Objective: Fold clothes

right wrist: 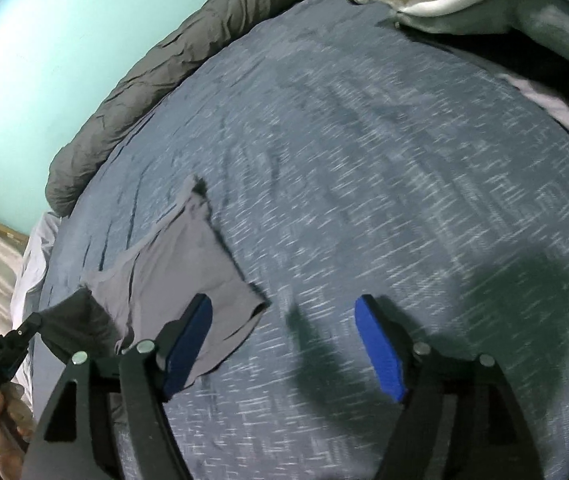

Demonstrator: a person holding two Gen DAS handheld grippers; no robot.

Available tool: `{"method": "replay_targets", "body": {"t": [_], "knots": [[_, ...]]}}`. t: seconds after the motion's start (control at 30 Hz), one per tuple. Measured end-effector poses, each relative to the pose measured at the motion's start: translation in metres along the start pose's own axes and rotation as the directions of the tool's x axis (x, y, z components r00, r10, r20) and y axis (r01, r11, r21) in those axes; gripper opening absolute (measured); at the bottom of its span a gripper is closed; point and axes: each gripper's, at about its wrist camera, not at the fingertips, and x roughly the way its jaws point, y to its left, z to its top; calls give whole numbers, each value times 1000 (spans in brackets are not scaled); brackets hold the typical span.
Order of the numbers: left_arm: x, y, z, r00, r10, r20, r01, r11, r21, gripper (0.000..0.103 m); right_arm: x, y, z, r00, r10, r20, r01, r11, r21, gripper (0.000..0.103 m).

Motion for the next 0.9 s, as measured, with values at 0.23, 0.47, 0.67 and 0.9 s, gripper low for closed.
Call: {"method": "replay_targets", "body": {"t": [0.23,0.47,0.67,0.9], "knots": [[29,-65,6,997,-53,-47,57,995,82,2,1,-2,-1,1000,20,-7,-20,1000,8,75],[96,-142,-7,975,-134,-175,162,975,154,2,-1,-8,-1,999,40,-3,-40,999,21,75],[171,-161,-40,939,-100,-329,158,975,156,3,-3,-24,2,998,65,12,-66,996,59,75],[148,-145,-34,942,-162,-293,199,975,100,36,-3,-21,4,998,66,19,-67,997,42,75]]}}
